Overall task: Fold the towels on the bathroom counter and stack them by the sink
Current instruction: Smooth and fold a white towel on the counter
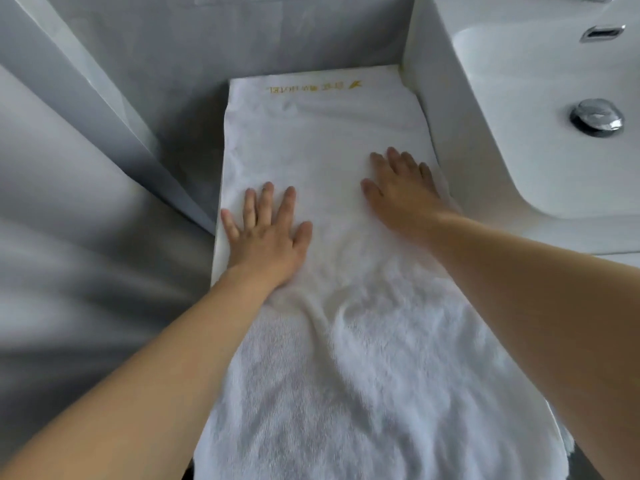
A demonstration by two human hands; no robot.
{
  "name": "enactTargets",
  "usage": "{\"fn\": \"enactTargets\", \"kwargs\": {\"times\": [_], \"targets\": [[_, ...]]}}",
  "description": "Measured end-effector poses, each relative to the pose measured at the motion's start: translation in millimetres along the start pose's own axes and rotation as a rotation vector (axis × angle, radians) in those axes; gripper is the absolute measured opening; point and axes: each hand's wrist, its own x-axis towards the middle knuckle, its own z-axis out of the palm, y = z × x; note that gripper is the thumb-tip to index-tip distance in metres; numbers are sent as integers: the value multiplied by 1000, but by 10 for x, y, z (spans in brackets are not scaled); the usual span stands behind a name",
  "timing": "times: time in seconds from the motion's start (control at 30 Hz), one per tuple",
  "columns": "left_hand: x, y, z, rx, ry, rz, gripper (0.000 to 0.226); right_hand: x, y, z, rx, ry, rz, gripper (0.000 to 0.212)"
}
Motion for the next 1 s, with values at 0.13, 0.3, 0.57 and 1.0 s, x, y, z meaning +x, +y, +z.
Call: {"fn": "enactTargets", "kwargs": {"times": [0.13, 0.3, 0.57, 1.0], "targets": [[7, -35, -7, 2, -2, -7, 67, 229, 103, 102, -104, 72, 1, 63], [736, 163, -433, -8, 182, -25, 61, 206, 123, 87, -166, 73, 8, 66], [2066, 623, -704, -52, 36, 118, 59, 167, 80, 98, -224, 119, 40, 70], [2689, 1295, -671, 46, -42, 437, 67, 104, 23, 32, -98, 88, 46, 69]]}}
